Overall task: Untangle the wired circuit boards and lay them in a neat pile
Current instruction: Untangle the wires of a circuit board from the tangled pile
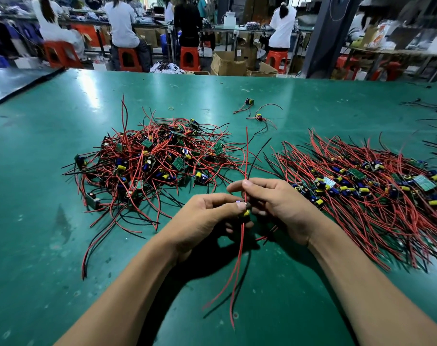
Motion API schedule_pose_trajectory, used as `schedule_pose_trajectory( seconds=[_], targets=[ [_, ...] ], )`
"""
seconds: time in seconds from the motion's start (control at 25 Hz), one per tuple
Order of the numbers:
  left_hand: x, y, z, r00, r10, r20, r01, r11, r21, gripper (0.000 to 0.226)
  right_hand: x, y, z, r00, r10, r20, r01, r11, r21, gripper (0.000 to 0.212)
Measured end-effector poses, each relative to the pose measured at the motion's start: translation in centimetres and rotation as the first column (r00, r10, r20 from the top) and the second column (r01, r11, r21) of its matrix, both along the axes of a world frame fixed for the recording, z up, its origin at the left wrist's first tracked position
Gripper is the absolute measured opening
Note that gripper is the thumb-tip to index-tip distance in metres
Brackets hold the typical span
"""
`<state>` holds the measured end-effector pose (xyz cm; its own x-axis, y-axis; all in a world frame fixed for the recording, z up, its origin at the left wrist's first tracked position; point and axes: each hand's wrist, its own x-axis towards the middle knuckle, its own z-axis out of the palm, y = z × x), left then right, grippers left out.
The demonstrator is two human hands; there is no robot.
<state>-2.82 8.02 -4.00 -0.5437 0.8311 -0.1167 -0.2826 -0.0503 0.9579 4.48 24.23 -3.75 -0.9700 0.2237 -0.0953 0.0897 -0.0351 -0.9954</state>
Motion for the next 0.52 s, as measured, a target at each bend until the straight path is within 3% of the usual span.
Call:
schedule_pose_trajectory(
  seconds=[0.2,0.4,0.52],
  targets=[
    [-0.10,0.15,-0.08,0.996,0.091,-0.007,-0.091,0.996,0.010,0.022,0.15,0.09,0.17,0.999,-0.048,0.016,0.048,0.999,-0.002,0.042],
    [-0.08,0.12,-0.14,0.995,0.081,-0.057,-0.081,0.997,-0.006,0.016,0.17,0.02,0.08,0.997,-0.079,-0.010,0.080,0.993,0.086,0.024],
    [-0.17,0.21,-0.22,0.994,0.101,-0.027,-0.101,0.995,0.003,0.011,0.09,0.11,0.03,0.996,-0.076,-0.041,0.077,0.996,0.048,0.022]
  ],
)
